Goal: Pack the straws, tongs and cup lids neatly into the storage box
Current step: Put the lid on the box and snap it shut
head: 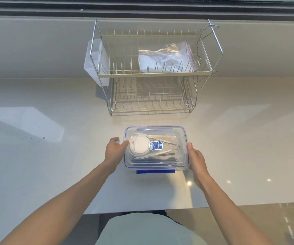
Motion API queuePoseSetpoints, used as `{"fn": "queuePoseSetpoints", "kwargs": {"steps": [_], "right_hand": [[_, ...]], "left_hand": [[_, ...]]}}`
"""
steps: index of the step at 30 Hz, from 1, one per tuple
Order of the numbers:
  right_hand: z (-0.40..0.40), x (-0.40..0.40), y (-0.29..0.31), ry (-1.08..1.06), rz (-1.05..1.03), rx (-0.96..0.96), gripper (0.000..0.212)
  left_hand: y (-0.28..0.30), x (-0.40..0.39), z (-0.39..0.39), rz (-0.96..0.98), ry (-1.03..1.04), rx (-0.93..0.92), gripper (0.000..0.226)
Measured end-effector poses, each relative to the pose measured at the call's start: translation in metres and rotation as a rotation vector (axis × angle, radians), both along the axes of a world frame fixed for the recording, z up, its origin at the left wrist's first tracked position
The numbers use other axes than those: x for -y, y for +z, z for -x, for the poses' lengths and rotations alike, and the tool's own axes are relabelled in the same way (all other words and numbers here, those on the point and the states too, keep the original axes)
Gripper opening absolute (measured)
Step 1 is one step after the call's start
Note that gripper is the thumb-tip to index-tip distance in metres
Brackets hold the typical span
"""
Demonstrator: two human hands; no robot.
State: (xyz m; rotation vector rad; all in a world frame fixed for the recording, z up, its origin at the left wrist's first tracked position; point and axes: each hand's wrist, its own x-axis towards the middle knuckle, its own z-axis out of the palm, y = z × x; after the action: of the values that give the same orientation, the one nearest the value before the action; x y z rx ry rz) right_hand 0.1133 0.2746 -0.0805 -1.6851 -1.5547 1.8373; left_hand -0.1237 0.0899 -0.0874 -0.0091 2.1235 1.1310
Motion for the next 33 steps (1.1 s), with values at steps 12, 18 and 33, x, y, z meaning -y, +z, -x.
{"fn": "queuePoseSetpoints", "kwargs": {"steps": [12,18,33], "right_hand": [[-0.008,0.071,0.006,-0.14,0.327,-0.18,0.051],[-0.008,0.073,0.002,-0.193,0.302,-0.126,0.056],[0.022,0.084,0.022,-0.518,0.586,-0.169,0.033]], "left_hand": [[0.023,-0.1,0.016,0.178,-0.682,-0.501,0.08],[0.002,-0.107,0.004,0.47,-1.022,-0.706,0.074],[0.012,-0.144,0.058,0.283,-1.15,-0.208,0.078]]}}
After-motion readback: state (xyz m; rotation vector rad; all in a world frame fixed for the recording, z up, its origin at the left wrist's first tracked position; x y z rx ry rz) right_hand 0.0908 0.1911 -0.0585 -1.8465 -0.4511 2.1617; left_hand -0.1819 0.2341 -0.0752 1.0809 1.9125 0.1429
